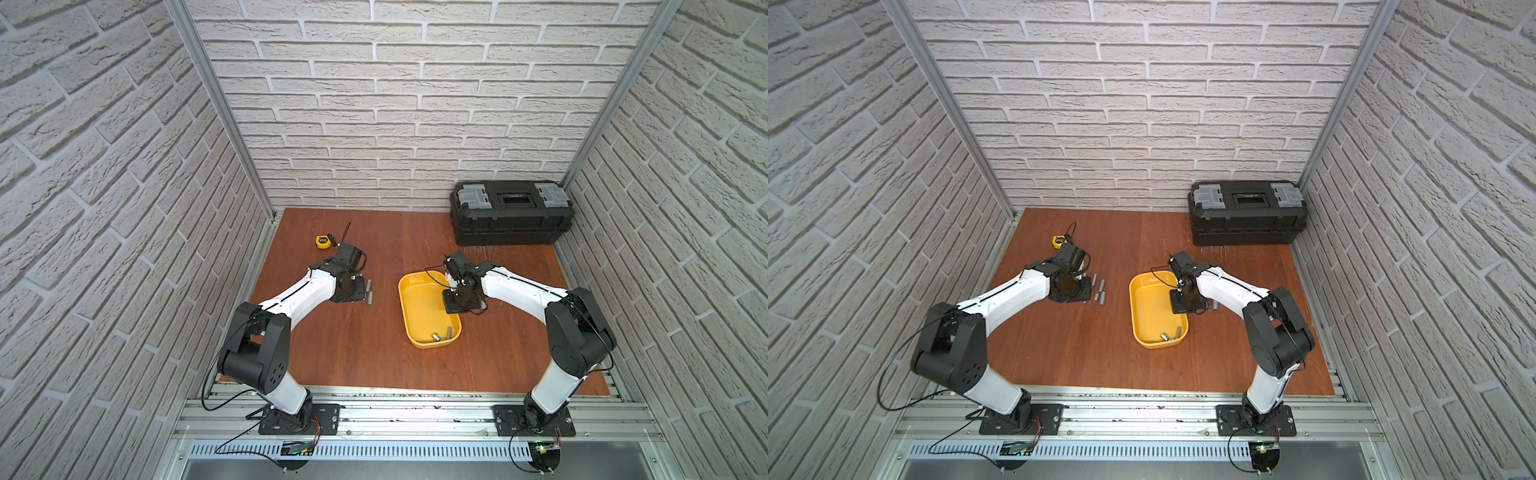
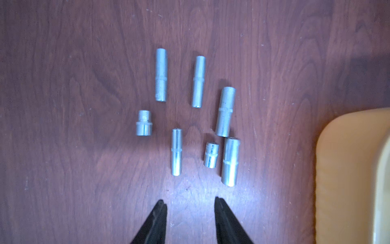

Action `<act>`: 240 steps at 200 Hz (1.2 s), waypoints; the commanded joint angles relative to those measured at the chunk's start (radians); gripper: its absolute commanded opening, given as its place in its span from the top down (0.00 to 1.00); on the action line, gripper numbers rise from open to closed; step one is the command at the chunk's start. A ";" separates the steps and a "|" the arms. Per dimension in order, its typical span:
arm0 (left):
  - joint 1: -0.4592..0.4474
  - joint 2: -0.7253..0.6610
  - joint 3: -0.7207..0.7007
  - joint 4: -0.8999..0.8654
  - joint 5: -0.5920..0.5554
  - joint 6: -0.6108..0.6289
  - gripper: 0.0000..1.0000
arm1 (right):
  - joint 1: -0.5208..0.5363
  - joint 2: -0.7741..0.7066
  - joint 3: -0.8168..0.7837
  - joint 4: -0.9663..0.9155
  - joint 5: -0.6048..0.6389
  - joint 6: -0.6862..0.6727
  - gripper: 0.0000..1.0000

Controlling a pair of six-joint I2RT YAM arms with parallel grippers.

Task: Take out the socket from the storage box
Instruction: Adjust the storage box at the center of the board.

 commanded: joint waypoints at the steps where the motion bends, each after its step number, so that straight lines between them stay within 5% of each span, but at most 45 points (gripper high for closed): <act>1: -0.005 -0.035 -0.004 0.024 -0.001 0.011 0.59 | 0.005 -0.001 0.035 -0.074 0.009 0.012 0.98; 83: -0.006 -0.087 -0.017 0.039 0.028 0.014 0.59 | 0.005 0.045 0.208 -0.496 -0.272 -0.044 0.98; 157: -0.005 -0.107 -0.018 0.061 0.024 0.017 0.58 | 0.005 0.055 0.202 -0.685 -0.338 -0.112 0.98; 240: -0.016 -0.097 -0.021 0.059 0.028 0.006 0.58 | 0.004 0.058 0.197 -0.495 -0.312 -0.034 0.98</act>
